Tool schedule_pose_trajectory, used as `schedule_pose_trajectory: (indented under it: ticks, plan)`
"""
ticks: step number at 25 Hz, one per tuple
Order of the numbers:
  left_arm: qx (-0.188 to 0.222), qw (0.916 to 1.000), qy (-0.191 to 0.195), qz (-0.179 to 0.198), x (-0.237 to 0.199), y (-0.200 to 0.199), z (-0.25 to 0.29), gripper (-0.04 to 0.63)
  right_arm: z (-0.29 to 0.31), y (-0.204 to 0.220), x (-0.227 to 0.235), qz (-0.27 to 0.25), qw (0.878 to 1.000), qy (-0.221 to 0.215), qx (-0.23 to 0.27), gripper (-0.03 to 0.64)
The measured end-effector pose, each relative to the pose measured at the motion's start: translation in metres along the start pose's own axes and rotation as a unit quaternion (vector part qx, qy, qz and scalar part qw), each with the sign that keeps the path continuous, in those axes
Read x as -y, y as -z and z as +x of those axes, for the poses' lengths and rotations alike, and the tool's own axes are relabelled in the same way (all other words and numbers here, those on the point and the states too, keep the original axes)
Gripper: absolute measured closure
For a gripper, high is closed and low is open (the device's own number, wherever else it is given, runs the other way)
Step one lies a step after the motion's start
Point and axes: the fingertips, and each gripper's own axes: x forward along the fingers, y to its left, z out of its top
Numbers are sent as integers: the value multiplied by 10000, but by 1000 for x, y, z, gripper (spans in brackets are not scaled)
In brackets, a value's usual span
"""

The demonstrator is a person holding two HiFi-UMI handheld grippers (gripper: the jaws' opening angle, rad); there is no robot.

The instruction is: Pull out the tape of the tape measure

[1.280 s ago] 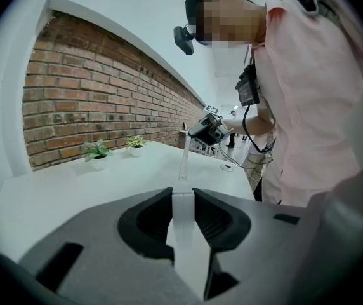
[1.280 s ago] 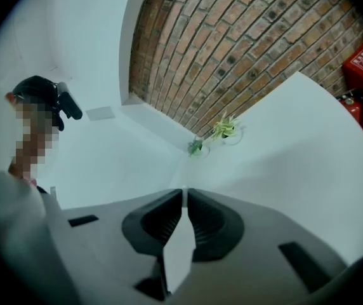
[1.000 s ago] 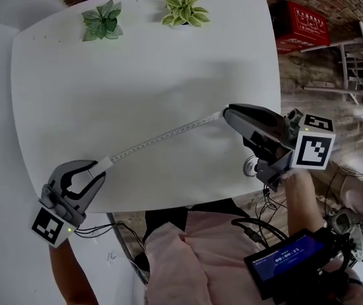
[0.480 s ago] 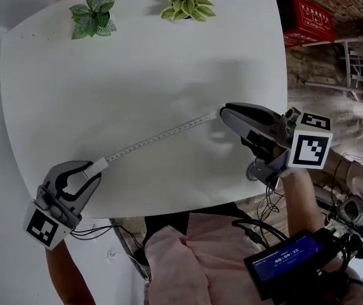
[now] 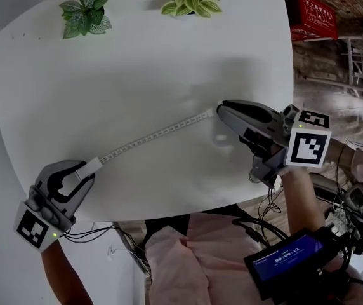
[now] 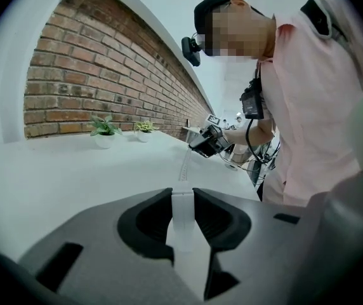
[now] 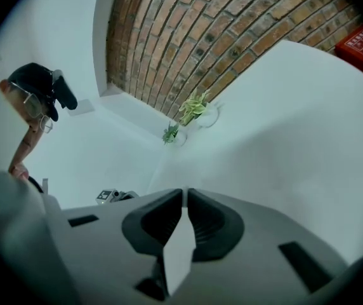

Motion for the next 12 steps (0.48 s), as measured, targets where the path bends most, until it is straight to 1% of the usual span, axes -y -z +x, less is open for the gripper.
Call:
schedule_pose_trajectory:
  ticks: [7,12]
  plan:
    - [-216,9966,87,-796,-8,-5,0,488,8,1,-3,8,9999,71,-75,580]
    - [-63,9892,249,-1443,-26,-3,8,485,19,2,4,-52,9997,185,-117,580]
